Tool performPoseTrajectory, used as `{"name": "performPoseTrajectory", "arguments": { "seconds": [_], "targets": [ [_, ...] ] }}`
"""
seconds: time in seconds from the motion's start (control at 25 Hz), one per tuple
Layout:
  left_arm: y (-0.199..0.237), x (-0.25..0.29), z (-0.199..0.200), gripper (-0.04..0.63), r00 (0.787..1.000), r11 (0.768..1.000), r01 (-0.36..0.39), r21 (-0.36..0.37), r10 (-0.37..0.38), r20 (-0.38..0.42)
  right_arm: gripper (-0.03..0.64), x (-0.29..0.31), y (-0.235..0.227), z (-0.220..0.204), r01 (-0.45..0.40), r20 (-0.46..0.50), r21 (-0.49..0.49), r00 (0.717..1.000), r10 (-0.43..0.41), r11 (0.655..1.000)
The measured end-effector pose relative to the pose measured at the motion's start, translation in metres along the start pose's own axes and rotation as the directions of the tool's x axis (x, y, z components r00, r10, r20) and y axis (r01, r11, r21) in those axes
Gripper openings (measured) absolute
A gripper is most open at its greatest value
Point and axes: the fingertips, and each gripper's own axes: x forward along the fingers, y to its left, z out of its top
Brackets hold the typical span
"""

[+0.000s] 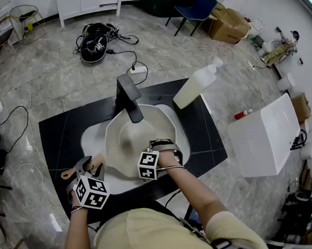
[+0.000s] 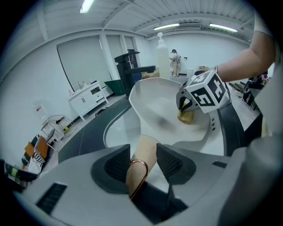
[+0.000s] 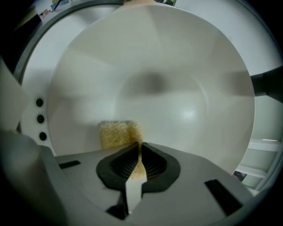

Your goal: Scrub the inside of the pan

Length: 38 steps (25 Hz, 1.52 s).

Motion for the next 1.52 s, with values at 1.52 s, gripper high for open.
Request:
{"name": "performPoseTrajectory", "arguments": {
  "seconds": [1.52],
  "targets": [
    [0.000,-0.001,0.000,0.181,1.000,1.000,-0.013,0.000,0.013,0.020,0.032,-0.025,-0.116,0.008,0.258,0.122,0.581,0.910,-0.396,0.772]
  ]
}}
